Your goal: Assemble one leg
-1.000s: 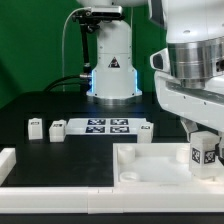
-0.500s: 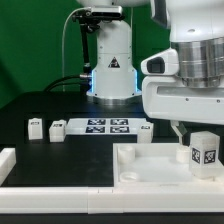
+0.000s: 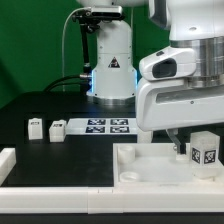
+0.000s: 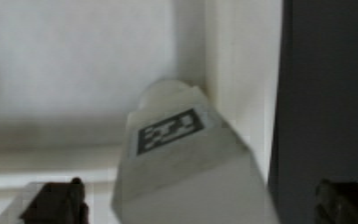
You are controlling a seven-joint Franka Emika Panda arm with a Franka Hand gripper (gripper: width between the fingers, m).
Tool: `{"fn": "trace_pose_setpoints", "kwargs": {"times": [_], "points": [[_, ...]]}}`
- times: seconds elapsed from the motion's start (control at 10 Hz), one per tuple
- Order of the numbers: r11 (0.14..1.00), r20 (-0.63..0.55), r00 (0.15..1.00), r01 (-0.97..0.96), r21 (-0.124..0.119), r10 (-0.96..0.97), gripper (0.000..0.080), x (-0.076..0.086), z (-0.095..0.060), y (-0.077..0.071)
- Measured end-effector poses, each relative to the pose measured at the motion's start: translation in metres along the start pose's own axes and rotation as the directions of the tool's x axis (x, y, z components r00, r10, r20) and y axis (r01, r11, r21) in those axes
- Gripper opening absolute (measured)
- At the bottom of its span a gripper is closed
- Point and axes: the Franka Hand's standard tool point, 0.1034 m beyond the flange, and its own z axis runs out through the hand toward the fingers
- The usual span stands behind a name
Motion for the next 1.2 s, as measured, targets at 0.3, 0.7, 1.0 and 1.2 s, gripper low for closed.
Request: {"fn": "trace_pose_setpoints", "kwargs": {"times": [0.3, 0.7, 1.0, 1.2], "points": [[1.0, 0.002, 1.0, 0.019, 0.0, -0.019, 0.0518, -0.0017, 0.0017, 0.0014], [1.0, 0.002, 1.0, -0.018, -0.002, 0.018, 0.0292, -0.0017, 0.0018, 0.003], [0.941, -0.02, 0.941, -0.338, 0.016, 0.339, 0.0292, -0.001, 0.0023, 0.0057], [0.813, -0.018, 0.813, -0.582, 0.017, 0.583, 0.0292, -0.0014, 0.0027, 0.0074]]}}
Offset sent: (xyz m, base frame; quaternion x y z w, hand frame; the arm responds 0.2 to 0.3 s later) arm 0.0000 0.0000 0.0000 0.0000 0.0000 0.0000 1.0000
